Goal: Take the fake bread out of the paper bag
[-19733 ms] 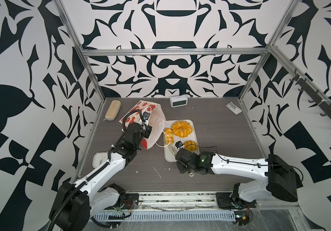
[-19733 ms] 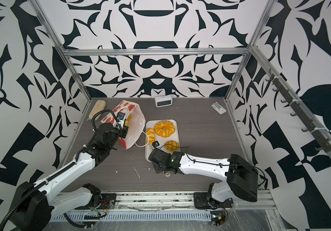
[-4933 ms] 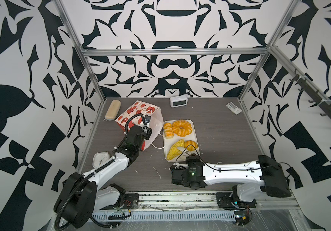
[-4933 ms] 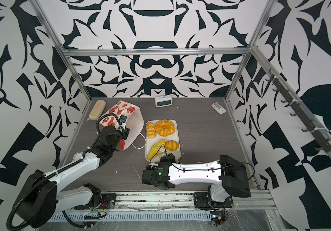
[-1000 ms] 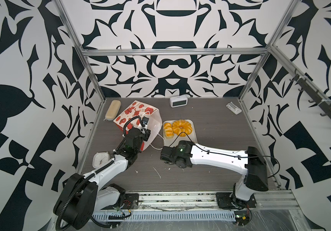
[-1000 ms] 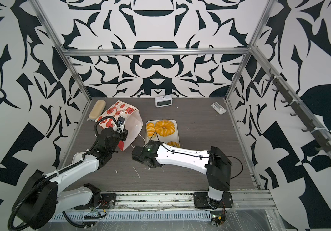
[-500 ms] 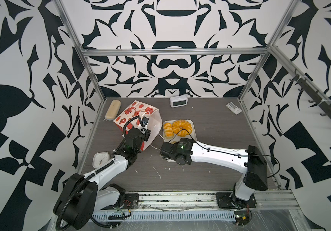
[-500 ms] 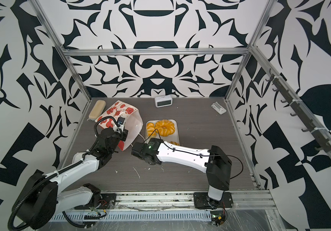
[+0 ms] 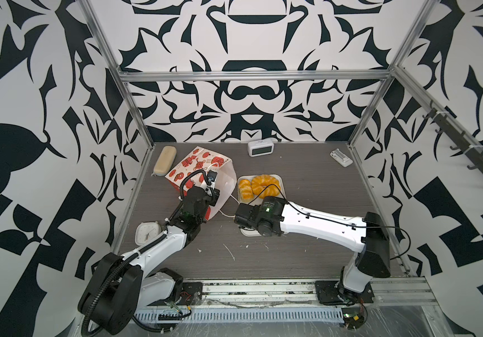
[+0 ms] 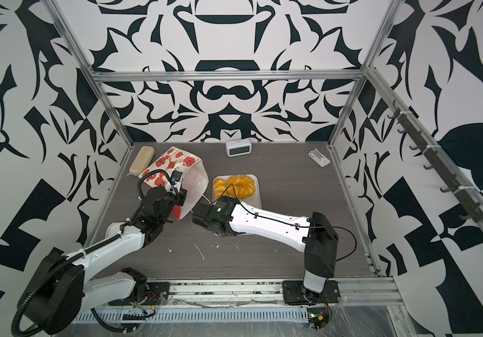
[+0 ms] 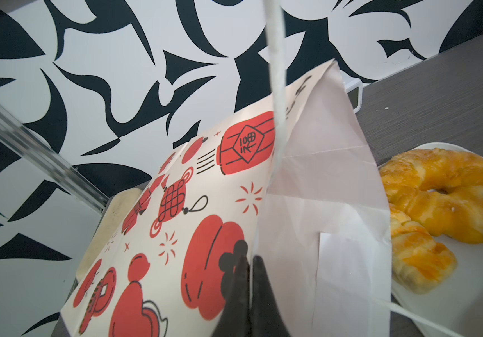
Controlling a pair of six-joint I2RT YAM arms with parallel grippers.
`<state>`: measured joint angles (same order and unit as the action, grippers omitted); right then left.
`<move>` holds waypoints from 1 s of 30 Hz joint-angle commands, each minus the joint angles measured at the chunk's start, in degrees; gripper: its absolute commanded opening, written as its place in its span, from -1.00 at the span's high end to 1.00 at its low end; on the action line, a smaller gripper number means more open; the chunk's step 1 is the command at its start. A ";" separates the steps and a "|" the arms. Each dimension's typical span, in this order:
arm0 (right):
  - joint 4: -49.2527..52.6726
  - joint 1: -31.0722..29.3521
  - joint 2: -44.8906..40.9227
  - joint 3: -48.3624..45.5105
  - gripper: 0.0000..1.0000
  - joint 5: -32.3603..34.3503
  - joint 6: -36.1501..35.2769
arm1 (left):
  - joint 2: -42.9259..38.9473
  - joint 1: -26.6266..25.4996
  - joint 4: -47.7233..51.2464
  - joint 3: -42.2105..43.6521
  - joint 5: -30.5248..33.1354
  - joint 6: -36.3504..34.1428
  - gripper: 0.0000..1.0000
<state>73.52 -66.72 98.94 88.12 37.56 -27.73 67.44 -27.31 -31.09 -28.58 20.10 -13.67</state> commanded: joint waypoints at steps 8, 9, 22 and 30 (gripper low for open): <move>8.30 -0.35 -0.44 0.93 0.56 -0.26 1.90 | -0.45 0.36 -2.93 0.80 -0.76 1.02 0.92; 7.98 -0.41 0.09 0.80 0.56 -0.21 1.86 | -0.38 0.40 -2.98 0.77 -0.81 1.02 0.92; 2.08 -0.87 5.59 2.83 0.28 4.33 -1.57 | -0.59 0.42 -3.24 1.07 -0.84 1.28 0.92; -0.56 -0.91 5.05 4.48 0.19 4.66 -2.42 | -0.98 0.49 -3.19 1.24 -0.84 1.28 0.92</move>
<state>76.95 -67.48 104.73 90.30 41.43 -30.15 67.44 -27.24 -31.94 -28.47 19.68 -13.30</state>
